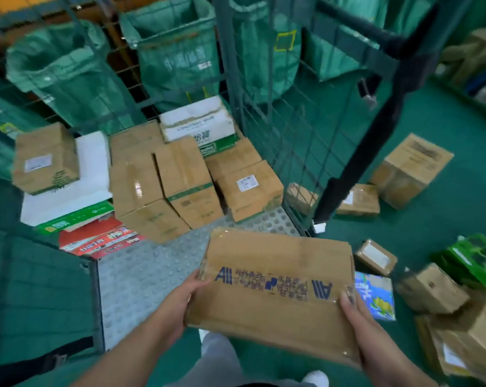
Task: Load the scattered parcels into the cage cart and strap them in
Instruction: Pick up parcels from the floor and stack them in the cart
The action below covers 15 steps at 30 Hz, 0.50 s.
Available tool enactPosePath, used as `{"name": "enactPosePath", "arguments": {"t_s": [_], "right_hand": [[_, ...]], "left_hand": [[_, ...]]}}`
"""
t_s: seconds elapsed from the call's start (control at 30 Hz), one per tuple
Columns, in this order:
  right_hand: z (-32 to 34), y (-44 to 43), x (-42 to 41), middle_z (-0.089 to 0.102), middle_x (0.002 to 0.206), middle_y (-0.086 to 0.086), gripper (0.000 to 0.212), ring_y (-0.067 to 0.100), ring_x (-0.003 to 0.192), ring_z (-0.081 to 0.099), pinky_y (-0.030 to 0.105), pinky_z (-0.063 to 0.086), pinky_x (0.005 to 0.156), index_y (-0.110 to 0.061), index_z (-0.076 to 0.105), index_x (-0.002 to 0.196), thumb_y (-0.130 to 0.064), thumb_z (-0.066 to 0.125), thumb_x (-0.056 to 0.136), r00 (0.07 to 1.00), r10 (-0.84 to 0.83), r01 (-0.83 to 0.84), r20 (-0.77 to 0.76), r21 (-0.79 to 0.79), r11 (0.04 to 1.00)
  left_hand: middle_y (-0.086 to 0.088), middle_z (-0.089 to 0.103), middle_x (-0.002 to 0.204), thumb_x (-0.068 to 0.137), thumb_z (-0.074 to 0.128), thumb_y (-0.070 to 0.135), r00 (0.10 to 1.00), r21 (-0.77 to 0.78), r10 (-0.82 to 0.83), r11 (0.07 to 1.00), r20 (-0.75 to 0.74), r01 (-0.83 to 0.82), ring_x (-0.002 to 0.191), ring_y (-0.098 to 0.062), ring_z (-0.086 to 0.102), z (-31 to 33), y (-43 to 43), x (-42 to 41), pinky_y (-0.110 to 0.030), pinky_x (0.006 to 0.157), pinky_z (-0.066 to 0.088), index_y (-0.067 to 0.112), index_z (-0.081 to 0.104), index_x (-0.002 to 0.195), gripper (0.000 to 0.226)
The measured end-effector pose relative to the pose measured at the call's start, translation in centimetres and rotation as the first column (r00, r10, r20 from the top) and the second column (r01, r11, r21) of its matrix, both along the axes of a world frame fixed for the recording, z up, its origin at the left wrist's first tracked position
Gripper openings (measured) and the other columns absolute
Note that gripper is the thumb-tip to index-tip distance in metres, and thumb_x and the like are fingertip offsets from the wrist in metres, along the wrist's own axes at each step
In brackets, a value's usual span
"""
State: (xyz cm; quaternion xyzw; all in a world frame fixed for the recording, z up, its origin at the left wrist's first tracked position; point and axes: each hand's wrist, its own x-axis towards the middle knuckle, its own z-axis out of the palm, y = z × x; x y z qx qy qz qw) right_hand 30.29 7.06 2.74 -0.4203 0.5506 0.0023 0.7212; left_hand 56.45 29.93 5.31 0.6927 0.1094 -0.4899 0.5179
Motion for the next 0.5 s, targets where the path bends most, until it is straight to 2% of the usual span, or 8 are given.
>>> {"name": "enactPosePath", "arguments": {"t_s": [0.07, 0.1, 0.13, 0.2, 0.3, 0.4, 0.5], "right_hand": [[0.2, 1.9, 5.1, 0.064, 0.136, -0.011, 0.052, 0.021, 0.104, 0.069, 0.045, 0.06, 0.069, -0.065, 0.047, 0.133, -0.078, 0.058, 0.084, 0.995, 0.075, -0.075, -0.068, 0.007, 0.997], [0.6, 2.6, 7.5, 0.064, 0.134, -0.01, 0.045, 0.027, 0.099, 0.068, 0.043, 0.057, 0.061, -0.067, 0.045, 0.132, -0.078, 0.045, 0.089, 0.988, 0.107, -0.106, -0.109, 0.016, 0.994], [0.6, 3.2, 9.7, 0.065, 0.131, -0.008, 0.047, 0.031, 0.098, 0.069, 0.045, 0.056, 0.06, -0.067, 0.044, 0.131, -0.081, 0.038, 0.087, 0.98, 0.124, -0.123, -0.157, 0.012, 0.992], [0.7, 4.8, 14.2, 0.066, 0.128, -0.003, 0.06, 0.037, 0.1, 0.07, 0.054, 0.058, 0.063, -0.06, 0.046, 0.133, -0.087, 0.034, 0.081, 0.967, 0.144, -0.149, -0.211, -0.005, 0.989], [0.8, 6.2, 19.9, 0.064, 0.127, -0.001, 0.055, 0.036, 0.102, 0.067, 0.057, 0.059, 0.071, -0.054, 0.046, 0.136, -0.081, 0.029, 0.092, 0.959, 0.133, -0.154, -0.249, -0.067, 0.986], [1.8, 6.8, 23.3, 0.061, 0.125, -0.007, 0.046, 0.029, 0.104, 0.063, 0.051, 0.056, 0.076, -0.054, 0.045, 0.135, -0.075, 0.028, 0.097, 0.965, 0.103, -0.142, -0.243, -0.15, 0.978], [1.9, 6.0, 24.2, 0.053, 0.137, -0.011, 0.042, 0.025, 0.113, 0.057, 0.052, 0.052, 0.085, -0.057, 0.038, 0.144, -0.064, 0.036, 0.102, 0.973, 0.031, -0.086, -0.228, -0.233, 0.969]], "left_hand": [[-0.002, 0.076, 0.115, 0.098, 0.057, 0.02, 1.0, -0.003, 0.018, 1.0, 0.011, -0.018, 0.101, -0.026, 0.069, -0.3, 2.9, 3.4, -0.035, 0.071, 0.054, 0.033, 0.065, 0.122, 0.029], [-0.006, 0.076, 0.116, 0.096, 0.058, 0.02, 1.0, 0.002, 0.025, 1.0, 0.019, -0.025, 0.097, -0.026, 0.068, -0.3, 4.3, 5.1, -0.034, 0.07, 0.053, 0.028, 0.066, 0.123, 0.029], [-0.01, 0.073, 0.118, 0.093, 0.061, 0.024, 0.999, 0.012, 0.025, 1.0, 0.029, -0.026, 0.095, -0.025, 0.066, -0.3, 5.7, 6.8, -0.034, 0.07, 0.051, 0.023, 0.065, 0.125, 0.032], [-0.009, 0.067, 0.125, 0.079, 0.068, 0.037, 1.0, 0.036, 0.019, 0.999, 0.018, -0.019, 0.106, -0.028, 0.063, -0.2, 8.3, 10.4, -0.037, 0.076, 0.05, 0.024, 0.06, 0.128, 0.051], [-0.004, 0.063, 0.13, 0.068, 0.07, 0.044, 0.998, 0.065, -0.053, 0.996, -0.017, 0.054, 0.119, -0.029, 0.057, 0.2, 10.4, 14.8, -0.049, 0.097, 0.045, 0.037, 0.055, 0.128, 0.063], [-0.003, 0.06, 0.132, 0.078, 0.074, 0.046, 0.984, 0.079, -0.165, 0.982, -0.075, 0.17, 0.123, -0.029, 0.054, -0.6, 10.6, 18.1, -0.059, 0.106, 0.042, 0.049, 0.044, 0.136, 0.065], [-0.003, 0.06, 0.129, 0.093, 0.068, 0.041, 0.956, 0.096, -0.278, 0.953, -0.096, 0.287, 0.119, -0.031, 0.055, -1.9, 8.7, 20.5, -0.058, 0.105, 0.047, 0.048, 0.041, 0.138, 0.053]]}}
